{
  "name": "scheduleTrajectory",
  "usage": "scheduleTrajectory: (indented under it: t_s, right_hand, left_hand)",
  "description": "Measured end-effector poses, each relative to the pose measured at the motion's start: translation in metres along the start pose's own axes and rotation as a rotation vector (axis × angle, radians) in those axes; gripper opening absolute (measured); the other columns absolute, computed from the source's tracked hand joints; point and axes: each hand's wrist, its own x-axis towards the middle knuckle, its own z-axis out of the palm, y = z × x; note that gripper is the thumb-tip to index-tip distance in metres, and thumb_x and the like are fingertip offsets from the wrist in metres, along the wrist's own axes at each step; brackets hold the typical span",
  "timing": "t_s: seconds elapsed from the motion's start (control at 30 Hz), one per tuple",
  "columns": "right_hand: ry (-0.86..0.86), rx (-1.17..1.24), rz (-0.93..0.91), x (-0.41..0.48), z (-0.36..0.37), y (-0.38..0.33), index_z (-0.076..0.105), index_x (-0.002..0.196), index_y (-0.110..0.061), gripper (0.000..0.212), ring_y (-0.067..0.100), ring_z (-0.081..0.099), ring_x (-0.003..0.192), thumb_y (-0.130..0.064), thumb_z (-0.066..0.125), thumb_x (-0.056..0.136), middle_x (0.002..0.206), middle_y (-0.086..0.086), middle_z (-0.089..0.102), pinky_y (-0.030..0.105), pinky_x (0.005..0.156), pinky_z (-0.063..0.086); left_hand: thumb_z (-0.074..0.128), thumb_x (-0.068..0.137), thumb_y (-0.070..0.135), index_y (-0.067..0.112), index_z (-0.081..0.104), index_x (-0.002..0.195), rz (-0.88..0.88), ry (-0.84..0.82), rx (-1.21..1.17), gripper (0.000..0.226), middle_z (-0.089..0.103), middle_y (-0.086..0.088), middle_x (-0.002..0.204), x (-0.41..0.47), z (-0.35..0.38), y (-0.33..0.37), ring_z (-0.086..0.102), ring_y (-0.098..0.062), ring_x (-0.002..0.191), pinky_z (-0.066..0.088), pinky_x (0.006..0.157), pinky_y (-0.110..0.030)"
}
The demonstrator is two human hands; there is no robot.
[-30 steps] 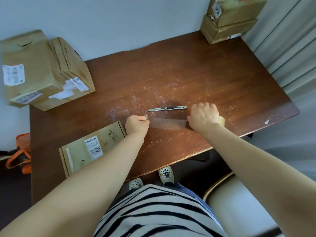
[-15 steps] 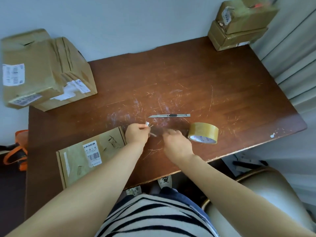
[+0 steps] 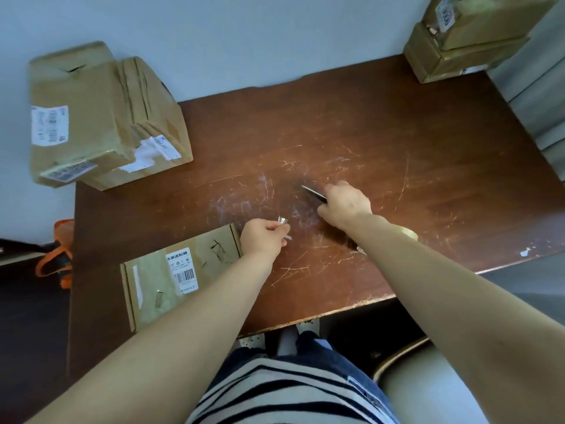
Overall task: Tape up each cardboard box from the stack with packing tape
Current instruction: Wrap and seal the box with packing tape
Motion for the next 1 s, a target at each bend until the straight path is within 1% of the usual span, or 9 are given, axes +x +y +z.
scheduleTrajectory:
  t_s: [0.07, 0.17, 0.3, 0.43, 0.53, 0.63, 0.8, 0.87, 1.0]
  right_hand:
    - [0.022, 0.263, 0.062, -0.013, 0.001, 0.003, 0.055, 0.099, -0.008, 0.015, 0.029, 0.049, 0.075, -0.020, 0.050, 0.092, 0.089, 0.010, 0.054, 0.031, 0.062, 0.038]
    - [-0.040, 0.822, 0.219, -0.047, 0.001, 0.007, 0.062, 0.093, -0.006, 0.033, 0.016, 0.048, 0.055, -0.034, 0.047, 0.096, 0.065, 0.003, 0.058, 0.027, 0.051, 0.035]
    - [-0.141, 0.985, 0.292, -0.097, 0.012, 0.007, 0.056, 0.085, -0.010, 0.029, 0.010, 0.041, 0.036, -0.021, 0.034, 0.101, 0.057, 0.004, 0.055, 0.019, 0.035, 0.032]
    - [-0.137, 0.812, 0.266, -0.117, 0.039, 0.008, 0.050, 0.092, -0.017, 0.019, 0.015, 0.054, 0.049, -0.020, 0.034, 0.103, 0.068, 0.006, 0.064, 0.023, 0.046, 0.042]
    - [-0.090, 0.488, 0.226, -0.113, 0.052, 0.009, 0.055, 0.108, -0.005, 0.028, 0.028, 0.064, 0.087, -0.022, 0.033, 0.103, 0.094, 0.013, 0.069, 0.029, 0.066, 0.042]
    - [-0.083, 0.365, 0.234, -0.103, 0.059, 0.003, 0.056, 0.114, -0.004, 0.029, 0.033, 0.061, 0.100, -0.020, 0.034, 0.103, 0.106, 0.015, 0.066, 0.030, 0.070, 0.038]
    - [-0.129, 0.290, 0.219, -0.101, 0.068, 0.000, 0.053, 0.121, -0.005, 0.030, 0.031, 0.061, 0.099, -0.019, 0.034, 0.103, 0.108, 0.014, 0.065, 0.030, 0.069, 0.039]
    - [-0.188, 0.287, 0.202, -0.110, 0.074, 0.001, 0.056, 0.119, -0.007, 0.030, 0.028, 0.061, 0.089, -0.021, 0.035, 0.103, 0.103, 0.011, 0.066, 0.030, 0.066, 0.040]
    - [-0.115, 0.604, 0.242, -0.132, 0.061, 0.002, 0.060, 0.087, -0.008, 0.030, 0.020, 0.059, 0.069, -0.022, 0.038, 0.101, 0.081, 0.008, 0.066, 0.031, 0.064, 0.046]
  left_hand:
    - [0.067, 0.089, 0.018, 0.017, 0.064, 0.084, -0.002, 0.002, 0.002, 0.006, 0.064, 0.001, 0.067, 0.000, 0.000, -0.002, 0.062, -0.012, 0.061, 0.055, 0.075, -0.034]
    - [0.066, 0.090, 0.020, 0.013, 0.069, 0.082, 0.007, -0.002, 0.011, 0.011, 0.065, 0.002, 0.066, 0.000, 0.001, 0.000, 0.061, -0.011, 0.059, 0.055, 0.075, -0.033]
    - [0.066, 0.090, 0.020, 0.023, 0.065, 0.068, 0.019, 0.007, 0.022, 0.022, 0.065, 0.003, 0.064, -0.001, 0.002, -0.001, 0.062, -0.012, 0.061, 0.055, 0.074, -0.034]
    - [0.066, 0.090, 0.020, 0.020, 0.065, 0.076, 0.032, 0.013, 0.029, 0.014, 0.064, 0.002, 0.064, -0.003, 0.001, -0.002, 0.064, -0.016, 0.066, 0.057, 0.077, -0.038]
    - [0.065, 0.090, 0.020, 0.014, 0.070, 0.085, 0.050, 0.013, 0.026, 0.009, 0.064, 0.001, 0.063, -0.004, 0.001, 0.000, 0.064, -0.017, 0.067, 0.057, 0.078, -0.039]
    - [0.063, 0.091, 0.017, 0.009, 0.072, 0.095, 0.078, 0.019, 0.036, 0.012, 0.065, 0.001, 0.066, -0.006, 0.001, 0.000, 0.061, -0.010, 0.061, 0.057, 0.079, -0.036]
    - [0.061, 0.093, 0.020, 0.007, 0.068, 0.106, 0.197, 0.039, 0.109, 0.019, 0.068, -0.005, 0.083, -0.012, 0.003, 0.002, 0.055, -0.002, 0.055, 0.049, 0.066, -0.025]
    - [0.061, 0.094, 0.020, 0.006, 0.068, 0.107, 0.202, 0.078, 0.107, 0.021, 0.067, -0.003, 0.078, -0.010, -0.002, 0.007, 0.057, -0.006, 0.060, 0.054, 0.071, -0.029]
    - [0.062, 0.093, 0.018, 0.009, 0.070, 0.103, 0.242, 0.092, 0.111, 0.016, 0.064, 0.003, 0.073, -0.001, -0.025, 0.021, 0.062, -0.011, 0.066, 0.057, 0.080, -0.035]
